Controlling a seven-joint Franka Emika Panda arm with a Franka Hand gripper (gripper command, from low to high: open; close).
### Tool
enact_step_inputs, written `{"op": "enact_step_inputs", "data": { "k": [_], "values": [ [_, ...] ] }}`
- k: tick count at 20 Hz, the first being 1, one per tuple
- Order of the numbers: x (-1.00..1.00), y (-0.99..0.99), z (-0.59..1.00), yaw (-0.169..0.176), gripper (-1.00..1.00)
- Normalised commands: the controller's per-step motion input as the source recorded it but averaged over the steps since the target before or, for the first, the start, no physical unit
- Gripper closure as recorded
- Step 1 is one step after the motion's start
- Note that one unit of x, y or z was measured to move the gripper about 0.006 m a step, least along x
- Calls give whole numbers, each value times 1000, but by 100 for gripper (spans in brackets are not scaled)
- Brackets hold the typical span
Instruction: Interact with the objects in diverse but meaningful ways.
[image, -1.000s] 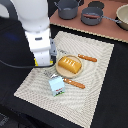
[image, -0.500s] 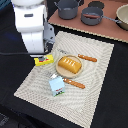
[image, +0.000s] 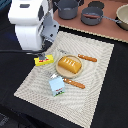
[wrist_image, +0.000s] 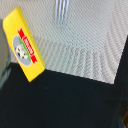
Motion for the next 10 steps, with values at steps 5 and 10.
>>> {"op": "enact_step_inputs", "data": {
  "k": [5, 10],
  "values": [
    [840, -342, 376, -111, -100],
    [814, -377, 255, -114, -100]
  ]
}}
